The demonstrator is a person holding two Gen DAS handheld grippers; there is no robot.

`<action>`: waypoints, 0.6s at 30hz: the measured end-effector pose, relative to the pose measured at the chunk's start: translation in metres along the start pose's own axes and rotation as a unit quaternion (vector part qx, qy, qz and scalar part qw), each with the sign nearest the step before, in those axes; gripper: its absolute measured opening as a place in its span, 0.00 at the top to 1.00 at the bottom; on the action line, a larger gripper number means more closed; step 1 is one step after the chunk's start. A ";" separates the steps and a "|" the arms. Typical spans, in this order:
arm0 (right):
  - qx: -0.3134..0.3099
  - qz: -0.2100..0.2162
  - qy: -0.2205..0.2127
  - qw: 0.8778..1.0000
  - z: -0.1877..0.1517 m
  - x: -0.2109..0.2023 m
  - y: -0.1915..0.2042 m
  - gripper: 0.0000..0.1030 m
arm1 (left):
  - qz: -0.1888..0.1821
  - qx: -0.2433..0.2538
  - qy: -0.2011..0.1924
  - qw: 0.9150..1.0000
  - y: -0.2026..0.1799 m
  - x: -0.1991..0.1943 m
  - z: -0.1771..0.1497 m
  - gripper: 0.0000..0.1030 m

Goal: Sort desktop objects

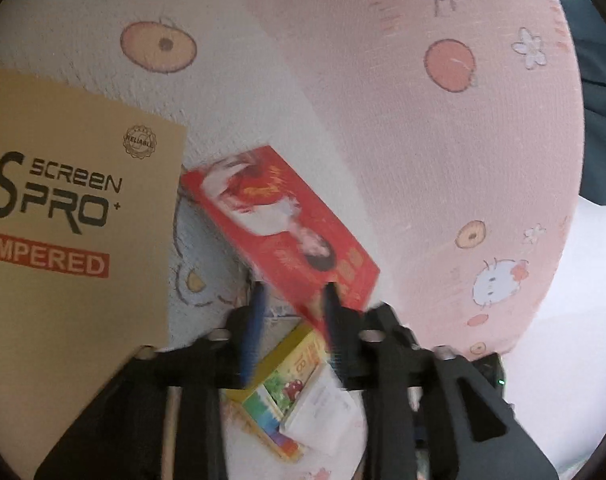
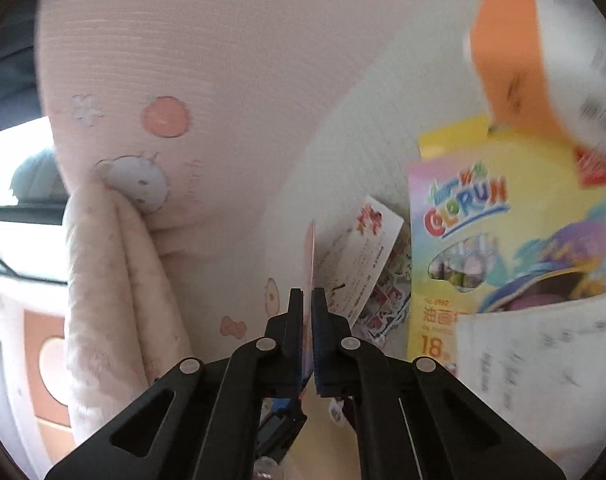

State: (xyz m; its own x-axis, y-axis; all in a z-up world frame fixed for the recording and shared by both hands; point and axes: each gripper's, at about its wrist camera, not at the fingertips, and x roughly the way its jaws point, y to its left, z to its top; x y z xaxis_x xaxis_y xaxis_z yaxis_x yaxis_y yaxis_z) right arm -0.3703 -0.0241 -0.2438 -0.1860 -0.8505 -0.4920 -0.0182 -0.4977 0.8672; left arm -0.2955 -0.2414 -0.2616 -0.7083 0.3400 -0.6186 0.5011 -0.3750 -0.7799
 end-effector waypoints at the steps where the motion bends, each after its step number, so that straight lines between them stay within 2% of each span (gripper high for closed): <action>1: -0.009 -0.003 -0.006 1.000 -0.001 -0.009 0.004 0.99 | -0.002 0.000 0.000 1.000 0.000 -0.003 -0.001 0.52; 5: -0.030 -0.035 -0.014 0.999 -0.008 -0.040 0.006 0.99 | 0.017 0.009 0.009 1.000 -0.010 -0.001 -0.006 0.50; 8: -0.035 -0.067 -0.008 0.997 -0.013 -0.053 0.001 0.99 | 0.060 0.070 0.007 0.996 -0.026 -0.006 -0.007 0.50; 11: -0.033 -0.070 0.000 0.997 -0.016 -0.054 -0.008 0.99 | 0.095 0.140 0.006 0.986 -0.041 -0.007 -0.002 0.49; 15: -0.013 -0.035 0.002 0.999 -0.016 -0.041 -0.008 0.98 | 0.139 0.218 0.010 0.966 -0.051 -0.008 0.005 0.49; 17: -0.010 -0.038 0.006 0.999 -0.013 -0.029 -0.005 0.94 | 0.155 0.233 0.018 0.960 -0.048 -0.003 0.015 0.49; 18: -0.012 -0.045 0.008 0.999 -0.012 -0.023 -0.003 0.87 | 0.160 0.237 0.023 0.958 -0.048 0.001 0.021 0.49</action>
State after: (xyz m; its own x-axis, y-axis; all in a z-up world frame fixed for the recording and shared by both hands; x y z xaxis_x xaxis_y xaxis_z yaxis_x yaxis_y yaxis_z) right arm -0.3546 -0.0054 -0.2359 -0.1687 -0.8043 -0.5697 -0.0116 -0.5763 0.8171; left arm -0.3303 -0.2417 -0.2227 -0.5283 0.1756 -0.8307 0.3994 -0.8120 -0.4256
